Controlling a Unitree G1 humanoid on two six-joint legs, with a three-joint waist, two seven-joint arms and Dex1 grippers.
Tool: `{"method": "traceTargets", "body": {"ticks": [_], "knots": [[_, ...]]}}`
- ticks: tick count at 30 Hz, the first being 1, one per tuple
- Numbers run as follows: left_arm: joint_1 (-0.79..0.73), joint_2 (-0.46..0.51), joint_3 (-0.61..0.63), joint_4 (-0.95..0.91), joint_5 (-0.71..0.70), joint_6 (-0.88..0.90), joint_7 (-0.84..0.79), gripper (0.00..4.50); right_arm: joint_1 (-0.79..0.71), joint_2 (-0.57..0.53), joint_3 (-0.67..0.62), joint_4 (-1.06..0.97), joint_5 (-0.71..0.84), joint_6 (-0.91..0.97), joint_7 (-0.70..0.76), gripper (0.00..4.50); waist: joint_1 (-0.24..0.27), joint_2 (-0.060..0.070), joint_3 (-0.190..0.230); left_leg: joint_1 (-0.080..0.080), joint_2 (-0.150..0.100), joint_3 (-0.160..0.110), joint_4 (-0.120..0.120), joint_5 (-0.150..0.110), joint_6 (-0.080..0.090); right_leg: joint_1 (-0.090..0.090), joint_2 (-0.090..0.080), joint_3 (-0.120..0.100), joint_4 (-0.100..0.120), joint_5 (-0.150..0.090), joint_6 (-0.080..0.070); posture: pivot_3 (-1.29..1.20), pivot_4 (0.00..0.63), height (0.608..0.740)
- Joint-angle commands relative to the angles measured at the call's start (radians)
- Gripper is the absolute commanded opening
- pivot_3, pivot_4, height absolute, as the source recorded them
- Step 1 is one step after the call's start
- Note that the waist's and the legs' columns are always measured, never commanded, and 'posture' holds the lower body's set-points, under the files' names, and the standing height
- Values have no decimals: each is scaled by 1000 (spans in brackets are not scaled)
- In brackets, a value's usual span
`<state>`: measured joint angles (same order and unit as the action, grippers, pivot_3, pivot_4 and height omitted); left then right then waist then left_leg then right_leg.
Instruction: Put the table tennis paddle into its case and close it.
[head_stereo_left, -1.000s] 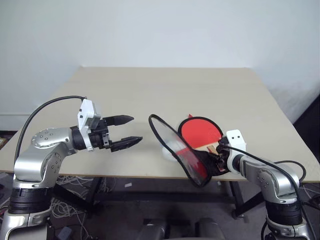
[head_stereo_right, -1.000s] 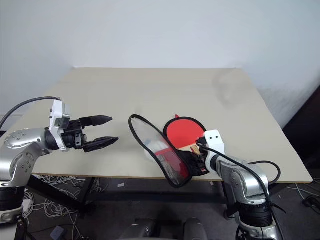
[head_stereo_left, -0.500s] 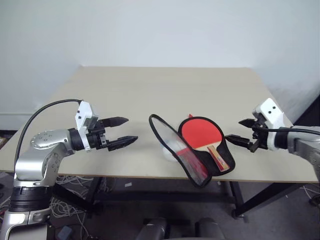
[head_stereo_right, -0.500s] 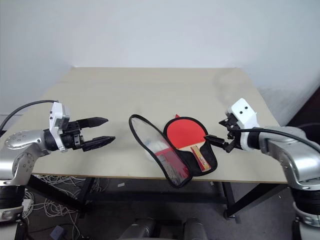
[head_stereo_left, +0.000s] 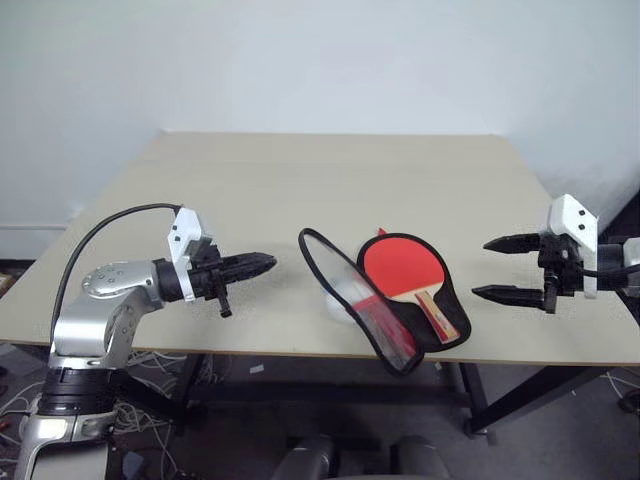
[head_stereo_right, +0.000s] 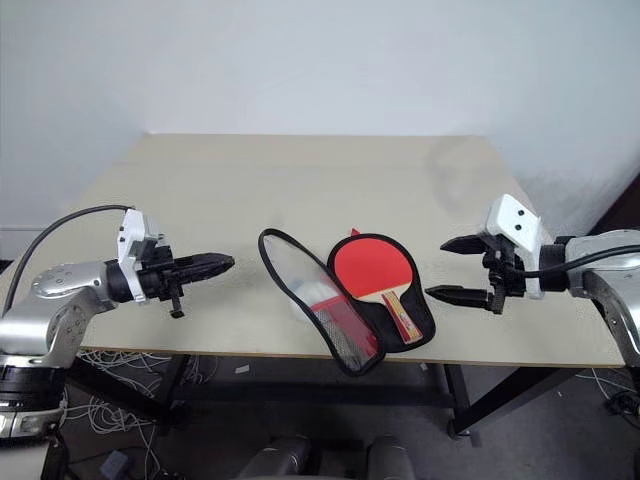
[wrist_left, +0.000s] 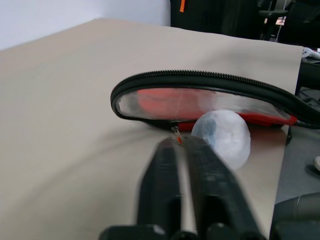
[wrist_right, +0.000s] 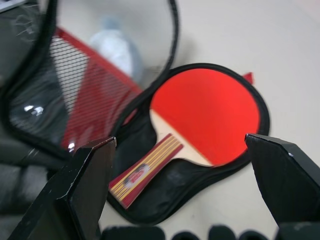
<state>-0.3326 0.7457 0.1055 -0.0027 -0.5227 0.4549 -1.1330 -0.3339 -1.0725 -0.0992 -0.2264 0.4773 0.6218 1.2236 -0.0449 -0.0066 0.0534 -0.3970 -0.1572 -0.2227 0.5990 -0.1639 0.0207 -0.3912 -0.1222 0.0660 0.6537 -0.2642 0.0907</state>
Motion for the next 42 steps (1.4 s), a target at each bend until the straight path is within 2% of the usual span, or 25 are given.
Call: {"method": "traceTargets", "body": {"ticks": [1, 10, 13, 21, 25, 31, 35, 38, 42], "knots": [[-43, -30, -21, -22, 4, -8, 14, 33, -41, -25, -40, 31, 11, -37, 34, 4500, 0, 0, 0, 0, 0, 0, 0, 0, 0, 0, 0, 0, 0, 0, 0, 0, 0, 739], [-133, -200, -176, -72, 60, 19, 115, 33, -126, -13, 0, 35, -22, -46, 1, 4500, 9, -1, 0, -1, 0, 1, 1, -1, 1, 0, 0, 0, -1, 0, 0, 0, 0, 739], [-196, -327, -269, -66, 100, 5, 172, 33, -164, -10, 0, 28, -19, -39, -15, 4500, 21, -1, 0, -1, 0, 2, 3, -1, 2, 1, 0, 0, -1, 0, 0, 0, 0, 739], [-354, -564, -345, 69, 199, 18, 335, 33, -147, -27, -7, 39, -31, -51, -13, 4500, 46, -3, 1, -5, -1, 3, 17, -10, 7, 2, 1, 0, -2, -1, 4, 0, 0, 739], [-354, -557, -321, 37, 171, 107, 338, 33, -140, -31, -17, 33, -32, -46, -16, 4500, 45, -3, 1, -5, 0, 11, 17, -10, 8, 2, 1, 2, -1, -1, 4, 0, 0, 739], [-209, -448, -260, -161, -5, 374, 299, 33, -94, -25, -40, 0, -21, -35, -37, 4500, 44, -3, 1, -4, 0, 14, 17, -11, 8, 2, 2, 5, 0, -1, 5, 0, 0, 739], [-126, -482, -250, -237, -101, 510, 351, 33, -77, -18, -41, -16, -13, -26, -51, 4500, 51, -3, 2, -4, 0, 15, 19, -12, 9, 2, 1, 5, 0, -1, 5, 0, 0, 739], [-94, -543, -252, -267, -150, 597, 416, 611, -70, -14, -40, -27, -9, -20, -61, 4500, 55, -4, 2, -5, -1, 15, 23, -14, 11, 3, 1, 5, 0, -2, 6, 0, 0, 739], [-80, -610, -247, -308, -211, 694, 488, 1961, -57, -11, -42, -42, -1, -9, -71, 4500, 54, -4, 2, -5, 0, 16, 26, -17, 12, 3, 1, 6, 0, -2, 7, 0, 0, 739]]}}
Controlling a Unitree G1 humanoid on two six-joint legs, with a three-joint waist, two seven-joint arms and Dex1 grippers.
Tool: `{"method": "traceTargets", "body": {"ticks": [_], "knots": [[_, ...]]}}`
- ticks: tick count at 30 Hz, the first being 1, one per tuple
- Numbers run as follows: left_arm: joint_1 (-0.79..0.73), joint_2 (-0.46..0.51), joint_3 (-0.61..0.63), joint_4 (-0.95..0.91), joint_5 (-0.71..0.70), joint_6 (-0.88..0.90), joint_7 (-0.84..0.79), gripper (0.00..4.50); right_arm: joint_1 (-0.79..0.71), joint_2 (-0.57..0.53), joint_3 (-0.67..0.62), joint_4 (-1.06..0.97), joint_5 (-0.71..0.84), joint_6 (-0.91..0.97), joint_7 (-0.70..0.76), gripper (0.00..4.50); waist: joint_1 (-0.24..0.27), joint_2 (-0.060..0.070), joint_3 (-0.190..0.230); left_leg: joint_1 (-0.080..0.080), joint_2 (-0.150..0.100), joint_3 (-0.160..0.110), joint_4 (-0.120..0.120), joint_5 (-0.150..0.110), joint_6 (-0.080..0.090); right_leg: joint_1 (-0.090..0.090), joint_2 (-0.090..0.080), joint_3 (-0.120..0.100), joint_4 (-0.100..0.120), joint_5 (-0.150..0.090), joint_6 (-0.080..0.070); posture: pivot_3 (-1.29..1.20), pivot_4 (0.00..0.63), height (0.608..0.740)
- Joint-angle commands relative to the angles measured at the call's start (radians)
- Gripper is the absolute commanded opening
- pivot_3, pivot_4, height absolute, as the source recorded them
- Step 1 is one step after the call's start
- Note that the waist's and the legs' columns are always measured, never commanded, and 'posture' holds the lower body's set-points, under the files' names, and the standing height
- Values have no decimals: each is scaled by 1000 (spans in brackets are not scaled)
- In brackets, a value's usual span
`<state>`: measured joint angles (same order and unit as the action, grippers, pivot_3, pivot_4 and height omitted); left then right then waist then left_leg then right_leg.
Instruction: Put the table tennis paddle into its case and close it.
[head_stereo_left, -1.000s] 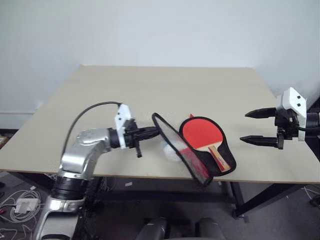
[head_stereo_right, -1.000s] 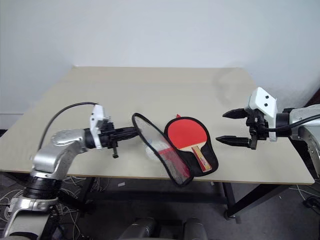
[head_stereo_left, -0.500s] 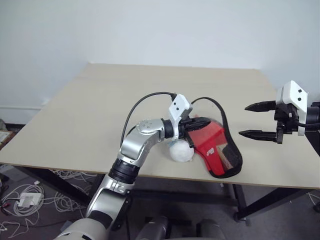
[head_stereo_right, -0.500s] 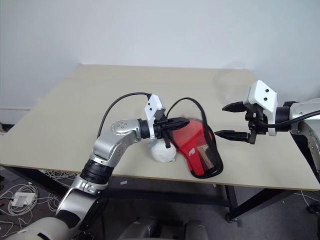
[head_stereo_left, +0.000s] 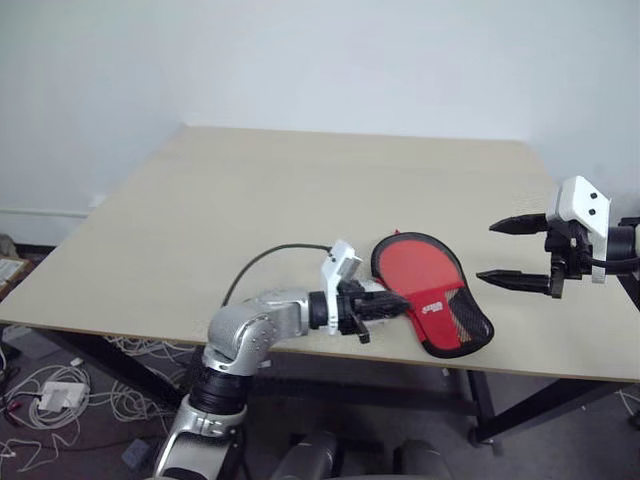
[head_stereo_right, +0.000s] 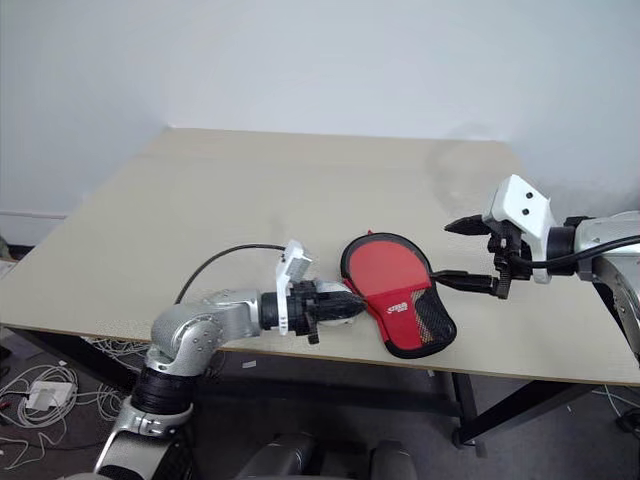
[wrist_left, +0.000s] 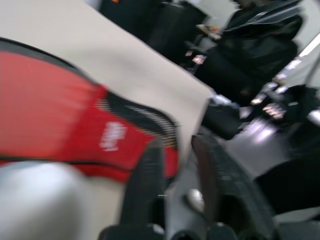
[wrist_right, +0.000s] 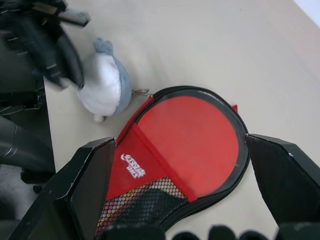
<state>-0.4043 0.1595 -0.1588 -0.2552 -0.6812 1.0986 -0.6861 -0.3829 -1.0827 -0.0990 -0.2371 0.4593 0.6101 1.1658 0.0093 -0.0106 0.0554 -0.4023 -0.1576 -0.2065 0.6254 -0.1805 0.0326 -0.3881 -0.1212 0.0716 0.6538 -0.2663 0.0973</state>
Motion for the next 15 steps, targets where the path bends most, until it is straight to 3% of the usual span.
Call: {"method": "traceTargets", "body": {"ticks": [1, 7, 15], "knots": [[-11, -32, 22, -59, -63, 68, 56, 2315, -5, 0, -42, -34, 18, 5, -16, 4500, 0, 0, 0, 0, 0, 0, 0, 0, 0, 0, 0, 0, 1, 0, 0, 0, 0, 739], [-23, -55, 36, -35, -85, 119, 121, 4420, 10, 1, -47, -54, 31, 18, -33, 4500, 0, 0, 0, 1, 3, 2, 3, -3, 0, 0, -1, 0, 1, 0, 0, 0, 0, 739], [-18, -148, 20, 71, -65, 138, 228, 4470, 18, 2, -53, -70, 43, 34, -47, 4500, 0, 0, 0, 1, 3, 2, 4, -4, 1, 1, -1, 0, 1, 0, 0, 0, 0, 739]]}}
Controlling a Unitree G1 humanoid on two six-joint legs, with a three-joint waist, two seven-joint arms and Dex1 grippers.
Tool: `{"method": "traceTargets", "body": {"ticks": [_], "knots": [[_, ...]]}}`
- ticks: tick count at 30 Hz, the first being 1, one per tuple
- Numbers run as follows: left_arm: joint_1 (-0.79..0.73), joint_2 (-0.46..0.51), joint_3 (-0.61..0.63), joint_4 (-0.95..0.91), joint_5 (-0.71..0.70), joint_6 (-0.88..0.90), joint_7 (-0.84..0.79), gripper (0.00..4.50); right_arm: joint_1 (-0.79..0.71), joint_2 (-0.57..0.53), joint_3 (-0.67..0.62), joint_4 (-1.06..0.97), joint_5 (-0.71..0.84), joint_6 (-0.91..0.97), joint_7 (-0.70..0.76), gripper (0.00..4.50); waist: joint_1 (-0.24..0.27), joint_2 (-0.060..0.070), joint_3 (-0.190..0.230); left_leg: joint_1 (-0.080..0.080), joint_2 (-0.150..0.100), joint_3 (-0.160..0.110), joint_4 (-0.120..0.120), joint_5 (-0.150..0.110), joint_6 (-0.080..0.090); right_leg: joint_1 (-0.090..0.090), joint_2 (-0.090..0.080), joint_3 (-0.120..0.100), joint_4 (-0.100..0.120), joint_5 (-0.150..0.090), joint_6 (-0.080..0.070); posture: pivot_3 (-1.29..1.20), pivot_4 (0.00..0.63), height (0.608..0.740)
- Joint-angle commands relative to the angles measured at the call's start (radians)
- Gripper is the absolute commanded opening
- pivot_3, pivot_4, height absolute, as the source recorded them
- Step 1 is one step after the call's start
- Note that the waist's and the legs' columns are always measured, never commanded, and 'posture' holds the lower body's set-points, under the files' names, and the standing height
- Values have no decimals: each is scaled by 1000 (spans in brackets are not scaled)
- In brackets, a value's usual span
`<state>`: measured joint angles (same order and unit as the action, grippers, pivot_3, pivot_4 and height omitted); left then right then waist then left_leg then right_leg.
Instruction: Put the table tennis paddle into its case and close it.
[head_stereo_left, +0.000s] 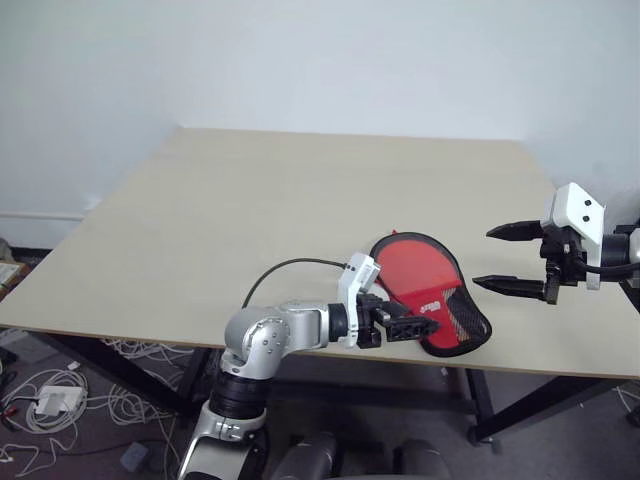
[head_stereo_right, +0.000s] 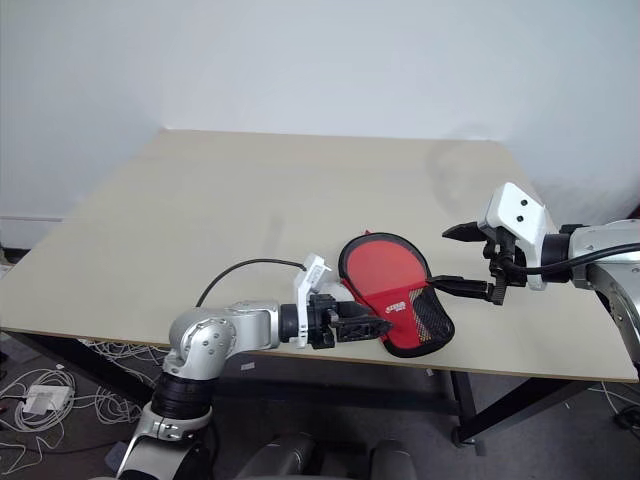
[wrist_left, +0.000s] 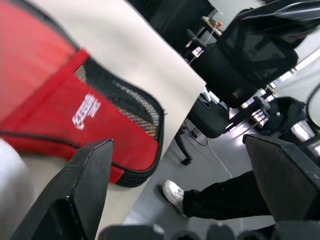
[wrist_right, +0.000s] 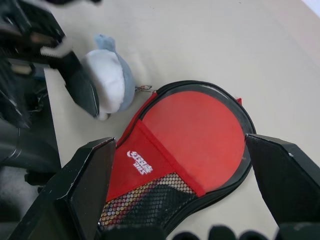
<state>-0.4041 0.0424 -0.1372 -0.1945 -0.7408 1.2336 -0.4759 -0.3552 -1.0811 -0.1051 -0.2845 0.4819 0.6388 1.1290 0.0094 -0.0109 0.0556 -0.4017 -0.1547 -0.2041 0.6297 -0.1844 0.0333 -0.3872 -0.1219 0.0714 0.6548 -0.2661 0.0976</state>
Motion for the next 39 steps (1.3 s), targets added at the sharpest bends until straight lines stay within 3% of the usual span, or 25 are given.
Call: {"method": "traceTargets", "body": {"ticks": [1, 22, 39], "knots": [[-14, -44, -13, 26, -6, 4, 18, 4470, -10, 2, -45, -26, 23, 9, -13, 4500, 0, 0, 0, 0, 0, 0, 0, 0, 0, 0, 0, 0, 0, 0, 0, 0, 0, 739], [-9, -56, -46, 248, 86, -27, 35, 4470, -22, 19, -29, -42, 38, 19, -36, 4500, 0, 0, 0, 1, 0, 1, 0, -1, 0, 1, -1, 0, 0, 0, 0, 0, 0, 739], [-134, -176, 56, 511, 116, -22, 130, 4470, -14, 32, -35, -77, 53, 44, -64, 4500, 8, 2, -2, 6, 0, 0, 1, -3, 4, 13, -1, -4, -14, 4, 6, 0, 0, 739]]}}
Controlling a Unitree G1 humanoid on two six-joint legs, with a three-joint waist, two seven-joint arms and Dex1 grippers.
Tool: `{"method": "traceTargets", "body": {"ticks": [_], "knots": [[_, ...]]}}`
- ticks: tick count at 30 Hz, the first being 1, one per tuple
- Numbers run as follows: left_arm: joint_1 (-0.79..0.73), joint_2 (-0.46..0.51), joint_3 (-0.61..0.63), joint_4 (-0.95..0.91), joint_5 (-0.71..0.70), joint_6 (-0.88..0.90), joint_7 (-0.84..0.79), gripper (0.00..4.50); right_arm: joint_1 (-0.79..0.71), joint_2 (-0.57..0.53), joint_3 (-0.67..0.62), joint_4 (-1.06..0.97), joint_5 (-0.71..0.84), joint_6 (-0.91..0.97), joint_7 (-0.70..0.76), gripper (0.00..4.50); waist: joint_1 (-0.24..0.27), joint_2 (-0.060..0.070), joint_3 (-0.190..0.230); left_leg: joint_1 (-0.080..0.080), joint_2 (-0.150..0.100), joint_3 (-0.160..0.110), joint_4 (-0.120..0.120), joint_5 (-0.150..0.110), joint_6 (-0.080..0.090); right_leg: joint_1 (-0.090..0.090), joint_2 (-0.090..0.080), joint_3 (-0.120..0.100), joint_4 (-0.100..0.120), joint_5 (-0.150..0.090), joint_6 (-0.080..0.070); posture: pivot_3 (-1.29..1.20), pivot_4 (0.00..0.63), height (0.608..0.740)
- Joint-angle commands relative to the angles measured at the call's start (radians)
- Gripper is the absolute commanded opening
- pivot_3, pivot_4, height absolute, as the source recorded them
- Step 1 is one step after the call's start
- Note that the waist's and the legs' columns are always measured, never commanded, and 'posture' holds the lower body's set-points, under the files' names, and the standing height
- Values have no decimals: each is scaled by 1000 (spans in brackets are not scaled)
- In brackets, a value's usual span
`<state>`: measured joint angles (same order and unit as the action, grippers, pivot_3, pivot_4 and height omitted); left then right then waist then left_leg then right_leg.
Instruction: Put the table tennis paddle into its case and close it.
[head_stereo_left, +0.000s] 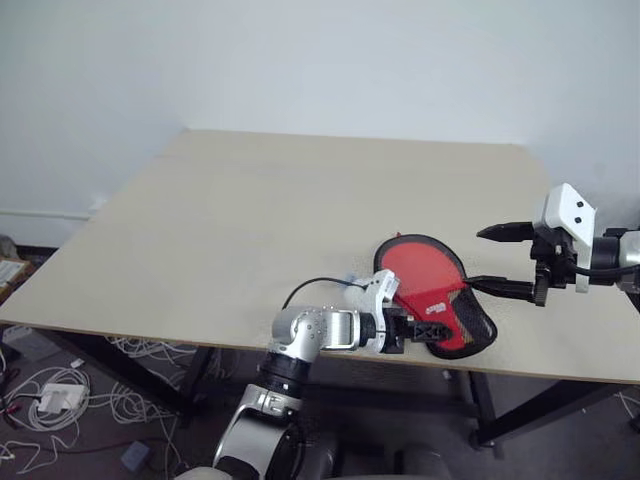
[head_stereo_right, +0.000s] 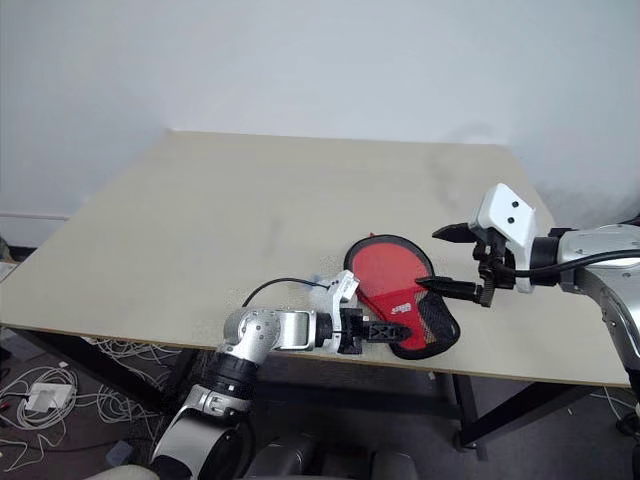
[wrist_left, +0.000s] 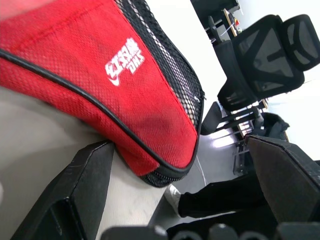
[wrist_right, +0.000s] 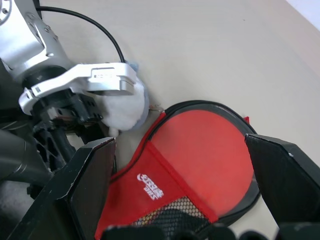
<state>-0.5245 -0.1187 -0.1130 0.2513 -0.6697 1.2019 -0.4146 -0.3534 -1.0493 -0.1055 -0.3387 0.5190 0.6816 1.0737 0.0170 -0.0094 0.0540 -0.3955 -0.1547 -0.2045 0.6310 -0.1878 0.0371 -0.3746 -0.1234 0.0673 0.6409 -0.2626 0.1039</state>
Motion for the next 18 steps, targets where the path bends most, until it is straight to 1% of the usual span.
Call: {"method": "traceTargets", "body": {"ticks": [1, 4, 9, 12, 16, 18], "knots": [[-25, -28, 51, 85, 47, 12, 91, 4470, -17, 1, -34, -24, 17, 3, -11, 4500, 0, 0, 0, 0, 0, 0, 0, 0, 1, 0, 0, 0, 0, 0, 0, 0, 0, 739], [-51, -58, 95, 130, 50, 31, 138, 4470, -16, 4, -35, -30, 20, 9, -17, 4500, 0, -1, 0, 0, 0, 0, 2, -1, 1, 1, -1, 0, -1, 1, 1, 0, 0, 739], [-72, -79, 122, 163, 58, 55, 196, 4470, -14, 6, -32, -36, 21, 12, -26, 4500, -3, -3, -3, 1, 3, 4, 2, -2, 1, 1, -2, -1, -1, 2, 3, 0, 0, 739], [-78, -78, 118, 169, 65, 67, 214, 4470, -14, 6, -32, -38, 23, 12, -30, 4500, -8, -6, -8, 2, 8, 7, 2, -4, 0, 1, -4, -5, -1, 3, 3, 0, 0, 739], [-87, -75, 116, 178, 69, 86, 226, 4470, -15, 6, -32, -39, 25, 13, -33, 4500, -8, -3, -14, 3, 12, 8, 8, -10, -2, 1, -4, -11, -1, 3, 3, 0, 0, 739], [-92, -71, 117, 188, 71, 98, 231, 4098, -17, 7, -30, -40, 25, 13, -35, 4500, -8, -2, -15, 3, 13, 8, 10, -12, -2, 1, -4, -14, -1, 3, 2, 0, 0, 739]]}}
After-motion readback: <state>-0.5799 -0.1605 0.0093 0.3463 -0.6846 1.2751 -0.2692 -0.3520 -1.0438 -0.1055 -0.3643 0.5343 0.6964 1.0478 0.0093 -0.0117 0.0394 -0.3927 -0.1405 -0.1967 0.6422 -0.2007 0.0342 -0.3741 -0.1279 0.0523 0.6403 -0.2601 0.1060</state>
